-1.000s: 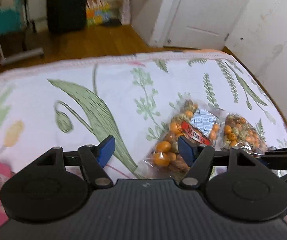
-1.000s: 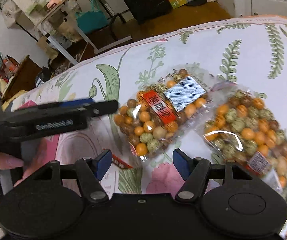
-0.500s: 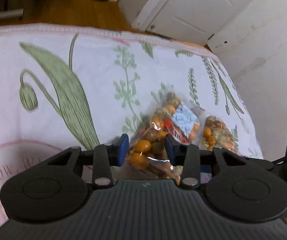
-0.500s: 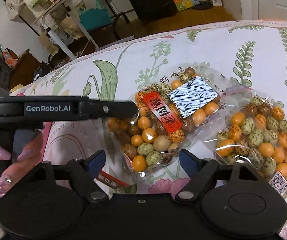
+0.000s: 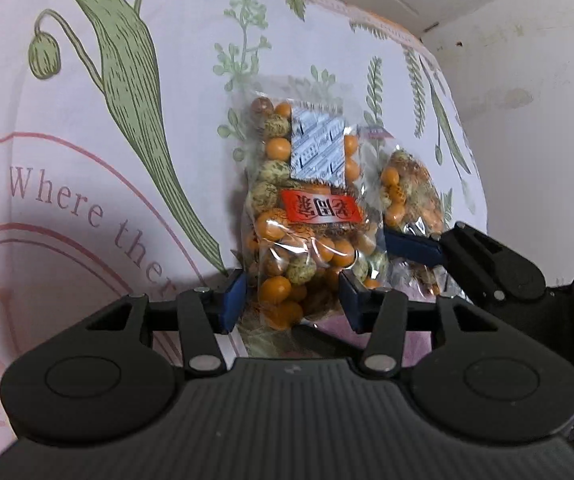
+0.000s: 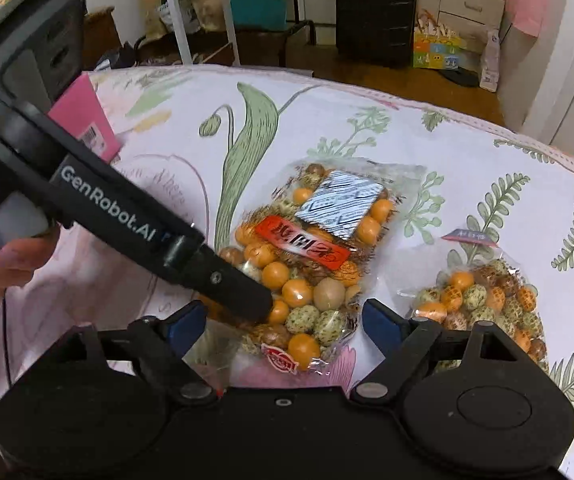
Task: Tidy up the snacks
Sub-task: 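Grasp the clear bag of coated beans with the left tool while the right tool grips it too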
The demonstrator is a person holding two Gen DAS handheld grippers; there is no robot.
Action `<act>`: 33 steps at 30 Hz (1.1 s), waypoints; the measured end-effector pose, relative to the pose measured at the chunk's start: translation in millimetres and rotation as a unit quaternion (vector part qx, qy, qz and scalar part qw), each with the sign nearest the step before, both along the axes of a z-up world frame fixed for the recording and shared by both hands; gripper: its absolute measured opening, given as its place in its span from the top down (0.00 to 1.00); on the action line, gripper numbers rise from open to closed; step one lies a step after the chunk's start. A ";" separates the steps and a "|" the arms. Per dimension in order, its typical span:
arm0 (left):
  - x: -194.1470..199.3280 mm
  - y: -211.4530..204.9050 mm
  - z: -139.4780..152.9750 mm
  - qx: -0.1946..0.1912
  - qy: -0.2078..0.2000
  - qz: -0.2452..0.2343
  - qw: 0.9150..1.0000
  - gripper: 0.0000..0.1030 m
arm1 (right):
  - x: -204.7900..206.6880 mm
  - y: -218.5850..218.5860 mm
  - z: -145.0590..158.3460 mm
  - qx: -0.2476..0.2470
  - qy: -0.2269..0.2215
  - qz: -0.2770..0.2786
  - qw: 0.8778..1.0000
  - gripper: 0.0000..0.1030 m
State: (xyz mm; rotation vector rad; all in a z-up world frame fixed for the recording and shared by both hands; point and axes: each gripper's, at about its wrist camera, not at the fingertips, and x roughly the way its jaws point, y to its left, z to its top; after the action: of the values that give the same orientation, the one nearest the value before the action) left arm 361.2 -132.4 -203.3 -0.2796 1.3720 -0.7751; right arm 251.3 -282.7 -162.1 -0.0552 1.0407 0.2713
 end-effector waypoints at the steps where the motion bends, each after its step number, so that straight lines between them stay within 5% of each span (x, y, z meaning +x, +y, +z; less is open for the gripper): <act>1: -1.3 -0.9 2.7 0.005 -0.018 0.007 1.000 0.53 | 2.6 -0.2 -1.6 0.006 0.004 -0.005 1.000 0.10; 6: -5.6 -6.5 9.1 0.020 -0.110 0.023 0.994 0.47 | 9.9 -1.8 -12.4 0.036 0.006 -0.030 0.999 0.00; 11: 9.3 0.6 -8.2 -0.035 -0.046 0.043 0.997 0.53 | 14.3 3.6 -21.0 0.037 -0.010 -0.074 0.997 0.00; 15: 9.5 -0.7 -12.6 -0.043 -0.025 0.042 0.998 0.54 | 13.0 9.6 -29.2 0.013 -0.039 -0.082 0.996 0.00; 25: -9.2 -15.1 3.9 0.011 -0.050 0.036 0.998 0.53 | 5.5 18.4 -18.4 -0.004 -0.021 -0.089 0.996 0.06; 33: -30.4 -9.4 24.9 0.048 -0.062 0.037 0.996 0.53 | -12.9 16.2 -6.8 0.055 -0.012 -0.090 0.994 0.07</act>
State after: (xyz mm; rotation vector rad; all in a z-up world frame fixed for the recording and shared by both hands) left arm 330.8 -141.8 -178.4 -0.2034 1.2711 -0.6516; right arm 238.4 -266.5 -168.8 0.1331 0.9974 0.1625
